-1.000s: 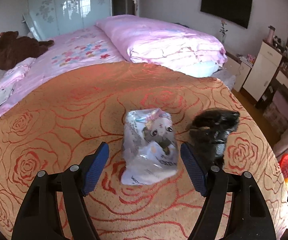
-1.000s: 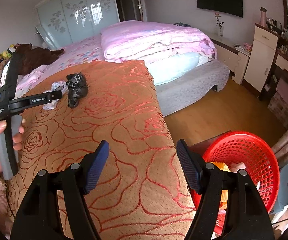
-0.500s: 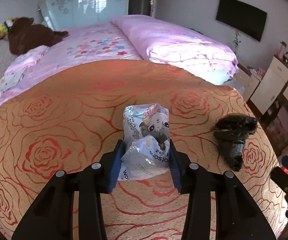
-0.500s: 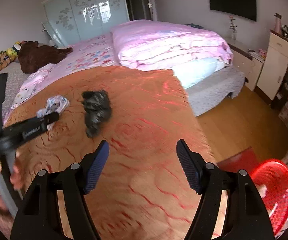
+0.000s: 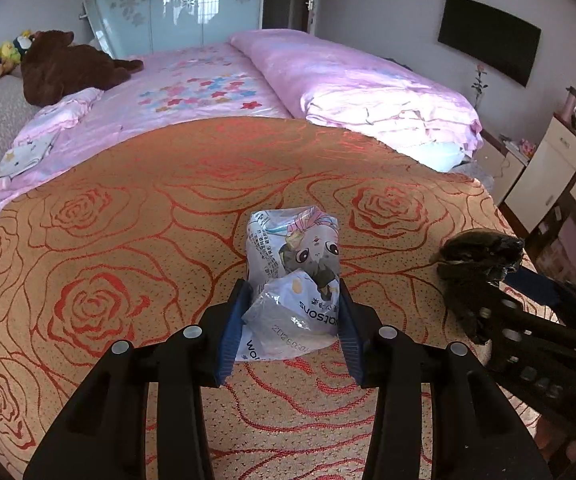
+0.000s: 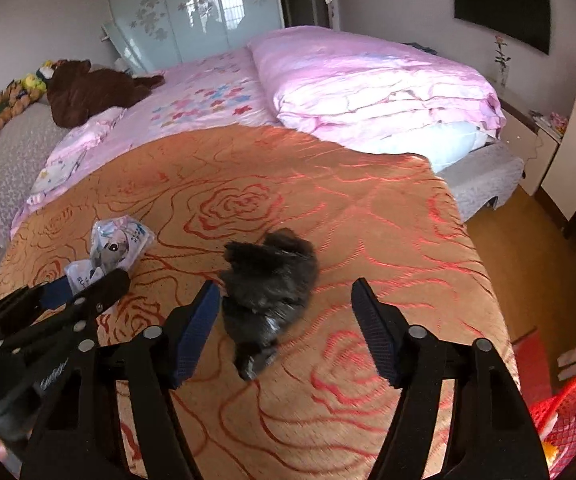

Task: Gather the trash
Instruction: 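Grasp the white plastic bag with the left tool while the right tool grasps the black bag, then carry the white bag and black bag over the red basket with both tools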

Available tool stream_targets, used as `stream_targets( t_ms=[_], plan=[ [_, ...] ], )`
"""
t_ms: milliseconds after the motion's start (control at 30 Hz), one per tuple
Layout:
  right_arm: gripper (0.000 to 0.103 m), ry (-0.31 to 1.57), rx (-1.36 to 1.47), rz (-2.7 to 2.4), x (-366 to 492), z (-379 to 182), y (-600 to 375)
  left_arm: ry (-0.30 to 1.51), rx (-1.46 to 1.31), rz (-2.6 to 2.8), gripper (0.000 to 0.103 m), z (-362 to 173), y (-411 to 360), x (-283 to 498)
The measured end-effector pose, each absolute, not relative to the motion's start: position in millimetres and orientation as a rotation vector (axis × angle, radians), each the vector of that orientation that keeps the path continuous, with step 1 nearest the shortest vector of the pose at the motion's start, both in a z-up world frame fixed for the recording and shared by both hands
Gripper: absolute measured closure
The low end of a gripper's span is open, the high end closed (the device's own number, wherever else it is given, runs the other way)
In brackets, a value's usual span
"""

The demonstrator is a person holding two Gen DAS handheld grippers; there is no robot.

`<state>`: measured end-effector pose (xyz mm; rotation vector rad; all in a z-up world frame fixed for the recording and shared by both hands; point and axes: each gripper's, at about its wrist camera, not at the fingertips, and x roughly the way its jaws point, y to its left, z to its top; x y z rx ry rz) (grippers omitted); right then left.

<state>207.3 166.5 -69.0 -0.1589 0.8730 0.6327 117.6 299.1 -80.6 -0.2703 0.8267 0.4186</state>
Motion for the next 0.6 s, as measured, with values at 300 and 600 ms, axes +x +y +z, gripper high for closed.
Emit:
stream_targets(
  t_ms=[300,600],
  plan=[
    [0.062,0.870,-0.204,0.609,201.9,-76.7,164.7,0.827,-0.265,0.419,0.062,-80.4,298.8,117.8],
    [0.062,0.895,-0.167,0.589,176.1,-79.7,117.5,0.827,-0.256,0.420,0.062,-80.0,297.8,118.0]
  ],
)
